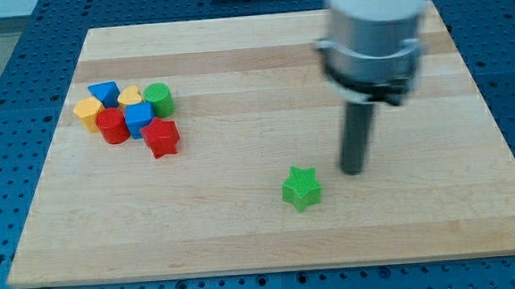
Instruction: Slide the green star into the red star
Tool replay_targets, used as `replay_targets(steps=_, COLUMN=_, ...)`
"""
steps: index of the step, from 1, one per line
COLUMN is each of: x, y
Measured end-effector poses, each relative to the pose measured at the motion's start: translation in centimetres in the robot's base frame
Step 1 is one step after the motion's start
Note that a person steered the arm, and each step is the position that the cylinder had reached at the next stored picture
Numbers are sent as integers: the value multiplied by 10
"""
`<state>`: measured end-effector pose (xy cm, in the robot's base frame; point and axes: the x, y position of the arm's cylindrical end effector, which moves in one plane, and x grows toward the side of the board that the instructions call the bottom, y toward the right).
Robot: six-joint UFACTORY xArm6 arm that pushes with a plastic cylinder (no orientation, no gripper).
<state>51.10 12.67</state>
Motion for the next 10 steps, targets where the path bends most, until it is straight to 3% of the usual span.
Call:
replay_targets(steps=1, x=50, y=-15)
replay_targets(steps=3, x=-13, y=-159)
replay_targets(steps=4, x=-16, y=-180)
replay_targets(steps=5, x=10, y=-131)
replay_targets(steps=6, x=25, y=-156)
replay_targets(steps=7, x=25, y=-221)
replay_targets(steps=8, x=7, y=-263)
replay_targets(steps=10, x=-29, y=-267)
